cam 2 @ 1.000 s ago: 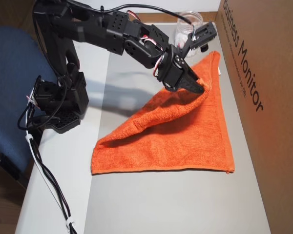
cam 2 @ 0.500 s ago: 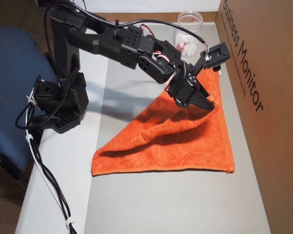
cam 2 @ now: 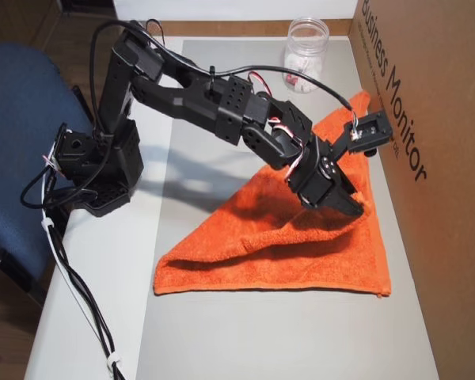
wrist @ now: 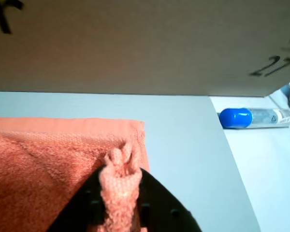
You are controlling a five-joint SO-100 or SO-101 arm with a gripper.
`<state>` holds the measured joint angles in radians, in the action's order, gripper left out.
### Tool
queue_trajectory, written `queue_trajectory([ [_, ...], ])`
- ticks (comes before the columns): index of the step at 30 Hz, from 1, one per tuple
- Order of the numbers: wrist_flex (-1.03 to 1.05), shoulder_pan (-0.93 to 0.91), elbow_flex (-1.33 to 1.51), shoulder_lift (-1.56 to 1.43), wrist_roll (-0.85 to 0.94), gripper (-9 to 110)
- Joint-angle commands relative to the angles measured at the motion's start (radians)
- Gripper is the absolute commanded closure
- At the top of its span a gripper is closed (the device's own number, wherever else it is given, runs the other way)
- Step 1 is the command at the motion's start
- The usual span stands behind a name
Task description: Fold the blanket.
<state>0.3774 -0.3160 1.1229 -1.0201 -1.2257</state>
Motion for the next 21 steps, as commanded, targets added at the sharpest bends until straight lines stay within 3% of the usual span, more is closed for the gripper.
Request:
queue_trajectory([
  [1,-0.025,-0.021,-0.089,0.023,0.0,102],
  [10,-0.253,-0.046,-0.112,0.164,0.005,102],
  [21,-0.391,-0.048,-0.112,0.238,-0.009,101],
])
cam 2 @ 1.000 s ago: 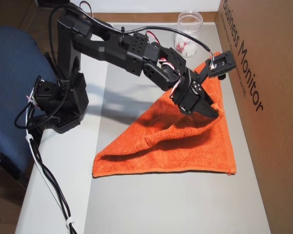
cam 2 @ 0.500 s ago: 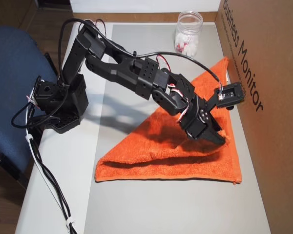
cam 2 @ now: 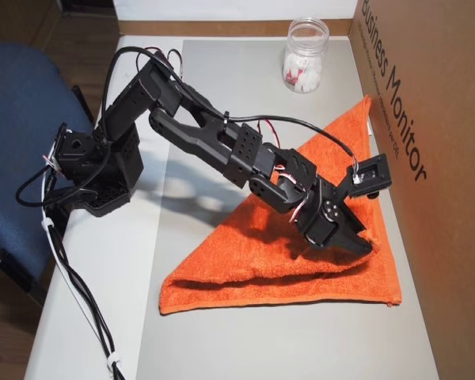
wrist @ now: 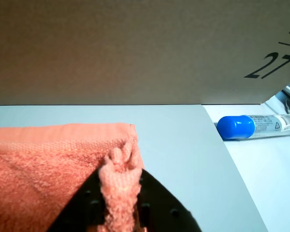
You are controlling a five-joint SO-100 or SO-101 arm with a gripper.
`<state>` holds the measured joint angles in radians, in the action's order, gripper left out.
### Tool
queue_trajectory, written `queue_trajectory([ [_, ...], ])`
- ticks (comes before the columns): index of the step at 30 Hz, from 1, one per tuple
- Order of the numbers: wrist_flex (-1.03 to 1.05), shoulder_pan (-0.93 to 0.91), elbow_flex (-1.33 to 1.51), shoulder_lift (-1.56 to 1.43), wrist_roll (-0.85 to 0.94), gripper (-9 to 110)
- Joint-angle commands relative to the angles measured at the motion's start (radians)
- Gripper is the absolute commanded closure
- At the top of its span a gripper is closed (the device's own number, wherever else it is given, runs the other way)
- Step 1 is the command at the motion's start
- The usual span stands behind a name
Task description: Fold the blanket.
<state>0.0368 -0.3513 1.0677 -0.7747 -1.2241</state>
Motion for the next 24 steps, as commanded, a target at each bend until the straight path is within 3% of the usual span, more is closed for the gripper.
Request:
queue_trajectory([
  [1,-0.066,-0.012,-0.057,0.0,-0.012,101],
  [8,-0.109,-0.014,-0.057,0.031,-0.015,101],
  [16,-0.109,-0.012,-0.057,0.049,-0.132,83],
  [24,-0.097,-0.02,-0.054,0.046,-0.141,81],
])
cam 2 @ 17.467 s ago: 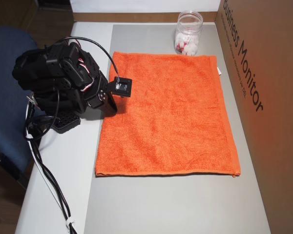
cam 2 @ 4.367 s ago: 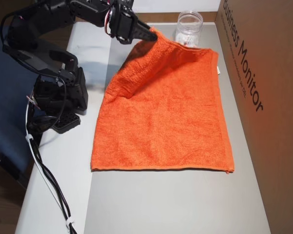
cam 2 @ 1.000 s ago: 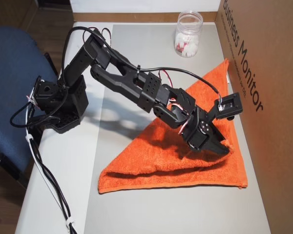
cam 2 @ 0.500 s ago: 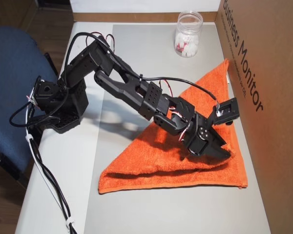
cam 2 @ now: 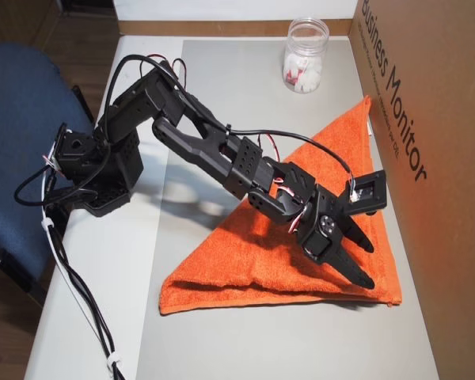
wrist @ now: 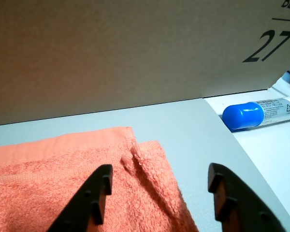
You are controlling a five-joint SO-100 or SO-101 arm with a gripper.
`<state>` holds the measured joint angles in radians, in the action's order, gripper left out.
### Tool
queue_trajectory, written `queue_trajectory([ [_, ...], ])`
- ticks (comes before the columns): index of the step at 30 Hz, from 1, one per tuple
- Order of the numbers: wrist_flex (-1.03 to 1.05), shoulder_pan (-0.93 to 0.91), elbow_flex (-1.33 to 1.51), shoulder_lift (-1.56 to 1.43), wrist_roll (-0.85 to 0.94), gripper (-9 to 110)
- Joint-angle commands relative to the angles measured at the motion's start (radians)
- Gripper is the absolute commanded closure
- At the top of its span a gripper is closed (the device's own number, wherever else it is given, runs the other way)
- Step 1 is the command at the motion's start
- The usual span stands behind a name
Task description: Fold the blanket.
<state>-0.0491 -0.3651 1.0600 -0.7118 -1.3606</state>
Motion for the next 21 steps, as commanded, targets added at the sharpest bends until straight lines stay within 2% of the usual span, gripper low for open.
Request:
queue_trajectory([
  [1,-0.009,-0.003,-0.04,-0.025,-0.006,81],
  [10,-0.002,0.008,0.058,-0.173,-0.012,81],
  [15,-0.003,0.006,0.198,-0.295,-0.195,81],
  [21,-0.003,-0.011,0.376,-0.463,-0.322,81],
])
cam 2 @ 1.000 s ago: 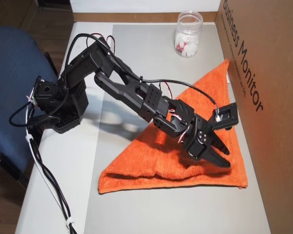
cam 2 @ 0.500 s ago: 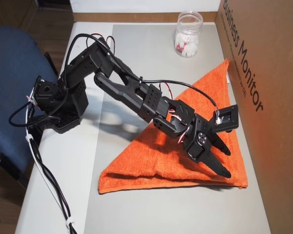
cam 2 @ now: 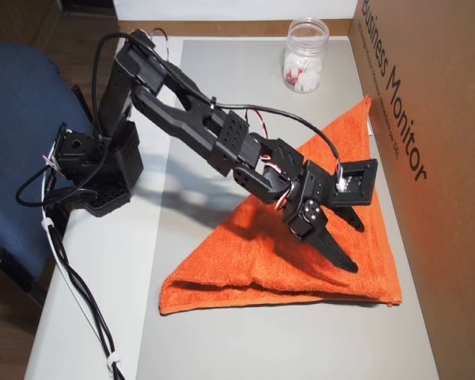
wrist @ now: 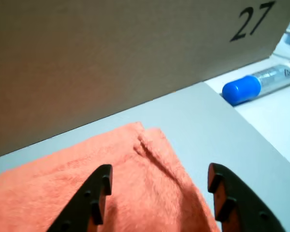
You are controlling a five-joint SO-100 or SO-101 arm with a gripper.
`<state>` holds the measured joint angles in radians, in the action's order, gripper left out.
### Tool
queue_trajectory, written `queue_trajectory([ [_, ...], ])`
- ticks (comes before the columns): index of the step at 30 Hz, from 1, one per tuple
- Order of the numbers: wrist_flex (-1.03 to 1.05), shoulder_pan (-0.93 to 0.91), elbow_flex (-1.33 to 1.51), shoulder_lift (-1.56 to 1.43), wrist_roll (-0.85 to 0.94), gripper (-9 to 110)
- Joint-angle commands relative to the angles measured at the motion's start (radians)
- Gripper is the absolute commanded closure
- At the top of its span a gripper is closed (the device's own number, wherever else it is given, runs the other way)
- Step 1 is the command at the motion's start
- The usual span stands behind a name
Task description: Fold the blanket.
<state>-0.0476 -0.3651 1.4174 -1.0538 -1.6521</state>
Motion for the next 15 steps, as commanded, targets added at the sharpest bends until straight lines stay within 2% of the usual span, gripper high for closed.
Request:
queue_trajectory([
  [1,-0.005,-0.012,0.049,-0.15,-0.057,81],
  [15,-0.005,-0.049,0.402,-0.497,-0.316,81],
])
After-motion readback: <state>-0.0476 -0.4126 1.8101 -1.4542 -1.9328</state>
